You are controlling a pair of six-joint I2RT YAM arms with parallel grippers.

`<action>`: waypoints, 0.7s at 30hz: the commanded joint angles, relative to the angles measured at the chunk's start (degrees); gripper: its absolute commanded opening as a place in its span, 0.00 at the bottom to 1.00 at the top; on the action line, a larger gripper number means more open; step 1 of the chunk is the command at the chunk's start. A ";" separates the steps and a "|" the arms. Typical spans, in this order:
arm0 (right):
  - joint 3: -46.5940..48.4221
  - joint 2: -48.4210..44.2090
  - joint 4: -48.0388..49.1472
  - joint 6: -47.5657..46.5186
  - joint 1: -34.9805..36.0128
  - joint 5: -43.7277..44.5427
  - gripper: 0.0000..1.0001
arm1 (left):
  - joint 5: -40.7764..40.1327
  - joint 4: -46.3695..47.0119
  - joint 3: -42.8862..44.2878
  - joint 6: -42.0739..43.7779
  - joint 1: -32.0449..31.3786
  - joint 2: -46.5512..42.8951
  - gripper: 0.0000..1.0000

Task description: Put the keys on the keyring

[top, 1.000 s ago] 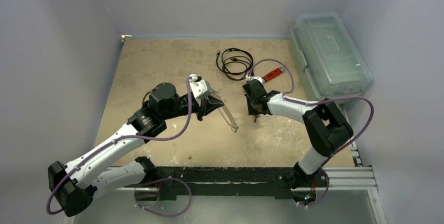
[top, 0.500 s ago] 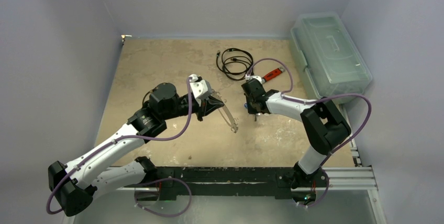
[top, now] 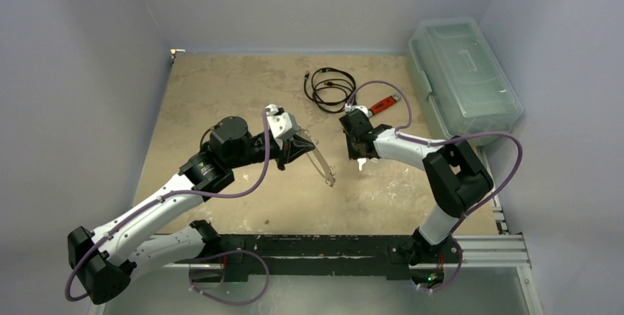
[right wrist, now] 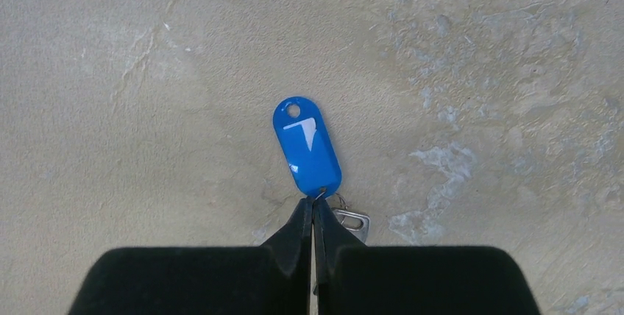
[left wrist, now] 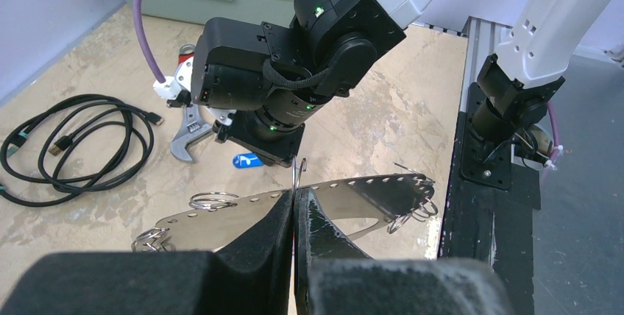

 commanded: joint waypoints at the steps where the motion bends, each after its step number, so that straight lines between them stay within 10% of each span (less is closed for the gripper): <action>1: 2.59 -2.91 -1.11 0.01 -0.17 -0.44 0.00 | 0.60 2.35 0.35 0.53 -0.17 -0.43 0.00; 21: 1.49 -11.98 1.93 -2.84 -0.18 -11.14 0.00 | 0.57 2.44 0.35 0.58 -0.22 -0.51 0.00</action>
